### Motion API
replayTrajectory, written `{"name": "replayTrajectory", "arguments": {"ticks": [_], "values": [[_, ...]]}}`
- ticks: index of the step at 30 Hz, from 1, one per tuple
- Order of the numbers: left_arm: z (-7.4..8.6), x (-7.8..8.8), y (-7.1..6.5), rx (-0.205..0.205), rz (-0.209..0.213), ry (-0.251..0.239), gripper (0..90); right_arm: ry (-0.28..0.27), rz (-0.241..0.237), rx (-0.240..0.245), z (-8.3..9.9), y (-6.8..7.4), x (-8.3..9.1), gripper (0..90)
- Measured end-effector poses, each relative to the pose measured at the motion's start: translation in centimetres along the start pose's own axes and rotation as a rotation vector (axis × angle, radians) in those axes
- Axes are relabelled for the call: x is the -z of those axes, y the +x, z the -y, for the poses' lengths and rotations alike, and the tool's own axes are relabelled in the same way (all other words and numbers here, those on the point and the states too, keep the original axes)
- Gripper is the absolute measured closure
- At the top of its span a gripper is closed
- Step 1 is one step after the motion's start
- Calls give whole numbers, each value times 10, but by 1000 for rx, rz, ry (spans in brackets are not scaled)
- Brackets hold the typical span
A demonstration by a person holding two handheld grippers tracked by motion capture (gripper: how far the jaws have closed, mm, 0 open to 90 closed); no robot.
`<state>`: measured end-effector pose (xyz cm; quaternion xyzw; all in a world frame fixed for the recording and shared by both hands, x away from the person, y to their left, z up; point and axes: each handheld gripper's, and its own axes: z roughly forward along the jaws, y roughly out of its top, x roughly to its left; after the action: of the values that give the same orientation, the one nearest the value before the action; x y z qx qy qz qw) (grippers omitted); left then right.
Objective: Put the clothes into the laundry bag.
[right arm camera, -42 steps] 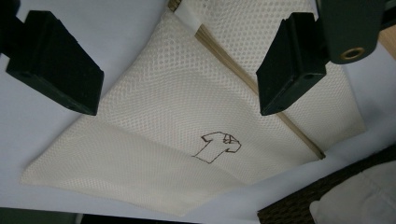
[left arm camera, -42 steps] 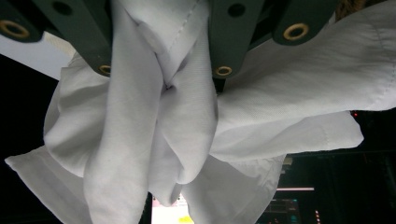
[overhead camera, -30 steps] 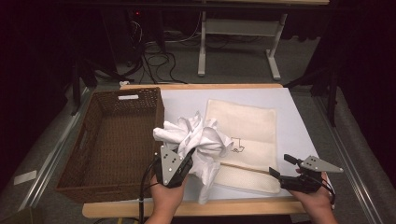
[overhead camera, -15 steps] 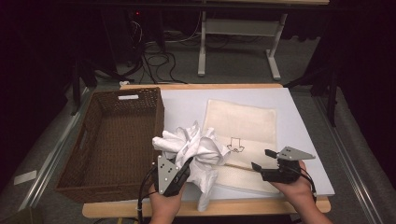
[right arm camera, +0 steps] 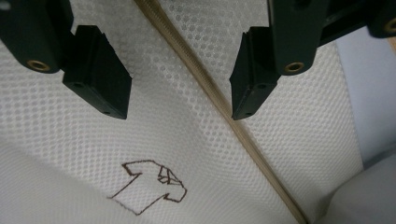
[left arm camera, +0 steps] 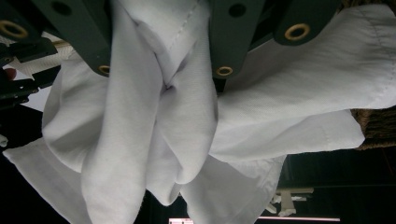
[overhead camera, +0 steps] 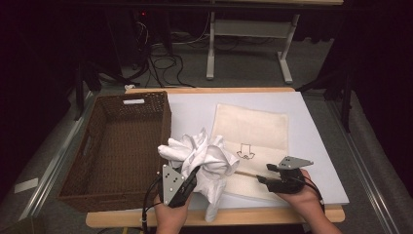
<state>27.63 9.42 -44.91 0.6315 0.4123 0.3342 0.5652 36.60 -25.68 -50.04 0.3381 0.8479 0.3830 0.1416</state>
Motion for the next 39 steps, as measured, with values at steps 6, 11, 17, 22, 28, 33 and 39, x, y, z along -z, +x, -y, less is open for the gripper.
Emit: {"name": "replayTrajectory", "arguments": {"ticks": [6,11,17,22,28,33,39], "values": [[1,0,0,-2,-3,2,759,45,-6,2,3,-1,-6,498],[2,0,2,7,-3,2,759,70,-14,14,1,-2,-12,629],[1,1,3,10,-8,2,759,69,-15,20,1,-1,-13,746],[0,-3,2,12,-14,-7,760,53,-17,3,-2,-2,-18,840],[-4,-11,3,18,-19,-15,761,33,12,-1,-9,0,-25,849],[-9,-22,-2,12,-8,-24,760,-25,15,-28,-18,3,-25,854],[-4,-18,-12,8,28,-17,759,-80,-2,-53,-20,5,-13,853]]}}
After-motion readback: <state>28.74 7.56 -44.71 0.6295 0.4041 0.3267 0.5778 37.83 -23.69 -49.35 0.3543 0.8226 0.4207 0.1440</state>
